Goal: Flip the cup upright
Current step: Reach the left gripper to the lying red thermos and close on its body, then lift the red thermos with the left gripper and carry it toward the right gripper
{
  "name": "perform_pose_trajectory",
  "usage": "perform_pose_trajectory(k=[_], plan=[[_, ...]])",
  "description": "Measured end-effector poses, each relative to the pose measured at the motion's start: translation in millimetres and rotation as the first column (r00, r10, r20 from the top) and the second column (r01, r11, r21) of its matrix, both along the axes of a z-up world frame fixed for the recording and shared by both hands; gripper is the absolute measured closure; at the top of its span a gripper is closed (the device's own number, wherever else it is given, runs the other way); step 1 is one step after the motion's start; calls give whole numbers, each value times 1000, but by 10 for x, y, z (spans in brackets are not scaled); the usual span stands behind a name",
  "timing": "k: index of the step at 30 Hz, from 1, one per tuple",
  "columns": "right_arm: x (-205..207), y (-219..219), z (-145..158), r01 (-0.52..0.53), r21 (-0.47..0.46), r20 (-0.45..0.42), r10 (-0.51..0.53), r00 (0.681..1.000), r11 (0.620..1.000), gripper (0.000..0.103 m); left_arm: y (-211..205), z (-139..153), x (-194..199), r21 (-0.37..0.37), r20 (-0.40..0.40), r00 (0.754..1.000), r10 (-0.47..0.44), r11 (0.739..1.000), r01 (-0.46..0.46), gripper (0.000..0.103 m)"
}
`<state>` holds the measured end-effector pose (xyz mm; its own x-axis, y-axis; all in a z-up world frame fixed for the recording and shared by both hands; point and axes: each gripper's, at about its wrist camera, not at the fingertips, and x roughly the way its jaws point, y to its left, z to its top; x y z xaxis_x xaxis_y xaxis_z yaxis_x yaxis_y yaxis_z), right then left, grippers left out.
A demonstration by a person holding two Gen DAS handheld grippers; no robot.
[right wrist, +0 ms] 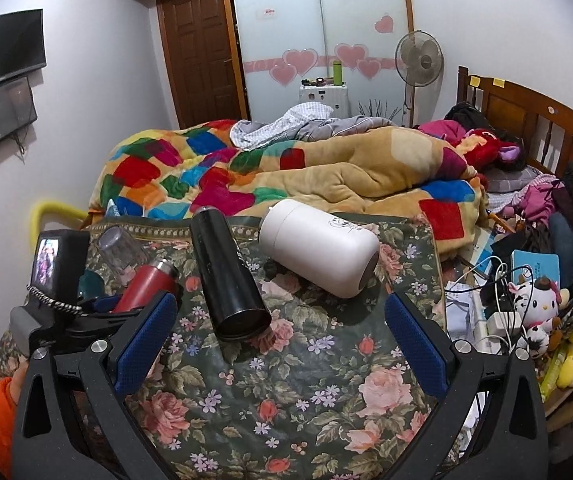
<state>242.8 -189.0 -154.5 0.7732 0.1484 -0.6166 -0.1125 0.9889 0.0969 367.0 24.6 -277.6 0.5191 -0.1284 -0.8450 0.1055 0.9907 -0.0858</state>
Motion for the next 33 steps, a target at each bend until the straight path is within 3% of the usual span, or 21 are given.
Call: perform_pose_trajectory(k=[11, 25, 33], plan=[[-40, 35, 54, -11, 1, 8, 11, 1000, 1000, 0, -126, -65, 21, 69, 3, 1000, 12, 998, -12, 42], [-359, 4, 276, -38, 19, 63, 36, 997, 999, 0, -278, 649, -768, 36, 118, 991, -63, 998, 59, 42], [-629, -52, 392, -54, 21, 107, 51, 993, 998, 0, -519, 813, -1069, 12, 122, 986, -116, 993, 116, 42]])
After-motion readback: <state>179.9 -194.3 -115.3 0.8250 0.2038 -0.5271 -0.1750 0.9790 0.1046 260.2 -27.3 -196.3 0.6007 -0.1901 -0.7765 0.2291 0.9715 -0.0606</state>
